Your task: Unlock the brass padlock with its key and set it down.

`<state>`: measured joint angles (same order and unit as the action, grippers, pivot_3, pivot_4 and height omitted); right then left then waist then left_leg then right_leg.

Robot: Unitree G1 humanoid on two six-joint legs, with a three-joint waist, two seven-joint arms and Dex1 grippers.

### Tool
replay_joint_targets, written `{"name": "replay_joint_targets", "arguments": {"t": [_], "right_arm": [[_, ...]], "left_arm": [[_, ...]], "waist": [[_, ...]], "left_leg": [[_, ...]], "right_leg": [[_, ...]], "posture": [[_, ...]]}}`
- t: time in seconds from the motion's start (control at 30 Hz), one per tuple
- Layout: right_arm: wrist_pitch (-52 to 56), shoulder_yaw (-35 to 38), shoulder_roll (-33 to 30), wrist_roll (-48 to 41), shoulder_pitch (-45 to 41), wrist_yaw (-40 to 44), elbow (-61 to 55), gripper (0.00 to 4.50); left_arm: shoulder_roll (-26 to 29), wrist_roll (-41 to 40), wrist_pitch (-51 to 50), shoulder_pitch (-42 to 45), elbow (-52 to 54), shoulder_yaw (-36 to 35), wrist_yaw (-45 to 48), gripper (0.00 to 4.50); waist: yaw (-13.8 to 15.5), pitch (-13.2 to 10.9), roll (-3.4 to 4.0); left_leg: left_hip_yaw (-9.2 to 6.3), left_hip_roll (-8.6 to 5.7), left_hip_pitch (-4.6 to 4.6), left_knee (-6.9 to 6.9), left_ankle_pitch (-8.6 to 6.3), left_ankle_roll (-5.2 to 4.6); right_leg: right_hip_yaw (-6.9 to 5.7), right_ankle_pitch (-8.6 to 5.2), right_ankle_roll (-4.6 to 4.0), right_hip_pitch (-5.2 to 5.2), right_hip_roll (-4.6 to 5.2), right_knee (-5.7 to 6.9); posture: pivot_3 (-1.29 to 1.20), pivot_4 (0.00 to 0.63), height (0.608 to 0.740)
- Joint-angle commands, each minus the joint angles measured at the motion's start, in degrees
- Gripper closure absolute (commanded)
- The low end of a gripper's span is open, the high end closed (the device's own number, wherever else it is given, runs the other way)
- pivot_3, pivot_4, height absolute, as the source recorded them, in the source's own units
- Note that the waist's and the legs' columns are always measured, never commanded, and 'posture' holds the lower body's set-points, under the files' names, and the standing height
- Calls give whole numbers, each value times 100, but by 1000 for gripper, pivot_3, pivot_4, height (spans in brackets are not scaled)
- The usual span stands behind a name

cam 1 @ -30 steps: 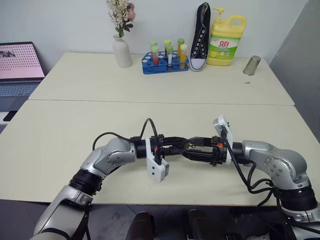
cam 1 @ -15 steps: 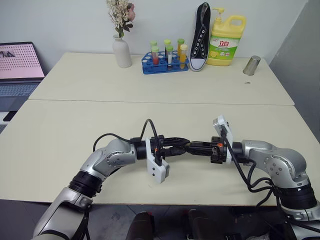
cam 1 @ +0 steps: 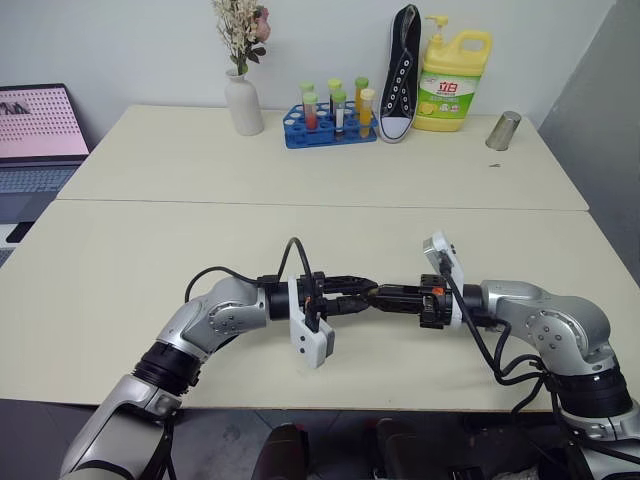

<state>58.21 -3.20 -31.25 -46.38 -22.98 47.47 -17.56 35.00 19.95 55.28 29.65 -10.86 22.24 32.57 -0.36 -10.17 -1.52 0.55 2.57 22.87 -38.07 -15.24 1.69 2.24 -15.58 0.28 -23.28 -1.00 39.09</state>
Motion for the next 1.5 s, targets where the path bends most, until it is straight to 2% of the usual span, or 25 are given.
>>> {"name": "replay_joint_targets", "arguments": {"t": [0.03,0.2,0.3,0.47,0.57,0.63,0.77,0.97,1.2,1.5], "right_arm": [[-82,130,-5,-127,-41,79,-116,4392],[-179,154,-59,-34,-6,78,-84,4392],[-343,166,-175,127,23,122,-6,4392],[-536,200,-261,246,31,170,129,4392],[-569,255,-326,221,62,220,116,4392],[-602,241,-378,214,79,268,74,4392],[-658,222,-466,177,96,377,-50,4392],[-649,221,-508,104,92,492,-223,4392],[-662,224,-545,133,150,552,-347,4392],[-725,212,-560,189,154,570,-314,4392]], "left_arm": [[46,-222,51,36,96,-33,60,1630],[267,-631,-44,-143,327,-50,316,28],[464,-1128,-266,-388,727,-131,477,10],[473,-2372,-1440,-908,1585,-382,577,10],[415,-2661,-2152,-1017,1603,-701,521,621],[385,-2848,-2616,-979,1574,-797,652,1258],[274,-3827,-4361,-839,1475,-940,1095,2558],[-79,-4308,-5588,-600,1467,-912,1667,4463],[-618,-4347,-6365,-492,1559,-806,2017,4500],[-822,-4435,-6897,-577,1881,-856,2292,4500]], "waist": [[0,0,0],[-13,0,0],[-13,0,0],[-15,0,0],[-15,0,0],[-15,0,0],[-18,0,0],[-24,0,0],[-18,-1,0],[-23,0,0]], "left_leg": [[0,0,0,0,0,0],[1,1,-1,0,0,0],[1,2,-1,1,0,0],[1,1,0,0,0,0],[-4,2,-1,0,0,0],[-5,2,-2,0,0,0],[-2,0,-1,0,0,0],[-6,0,0,0,0,0],[-5,0,0,0,0,0],[-6,0,0,0,0,0]], "right_leg": [[0,0,0,0,0,0],[1,0,0,0,0,0],[1,0,0,0,1,0],[1,0,0,0,3,-1],[-3,0,0,0,2,2],[-4,-1,1,0,-2,2],[-1,-1,1,0,-21,-1],[-2,-2,2,0,-27,-2],[0,-1,1,0,-27,-2],[3,-2,1,0,-29,-2]], "posture": [[0,150,740],[0,150,740],[0,150,740],[0,150,740],[0,150,740],[0,150,740],[0,150,740],[0,150,740],[0,150,740],[0,150,740]]}}
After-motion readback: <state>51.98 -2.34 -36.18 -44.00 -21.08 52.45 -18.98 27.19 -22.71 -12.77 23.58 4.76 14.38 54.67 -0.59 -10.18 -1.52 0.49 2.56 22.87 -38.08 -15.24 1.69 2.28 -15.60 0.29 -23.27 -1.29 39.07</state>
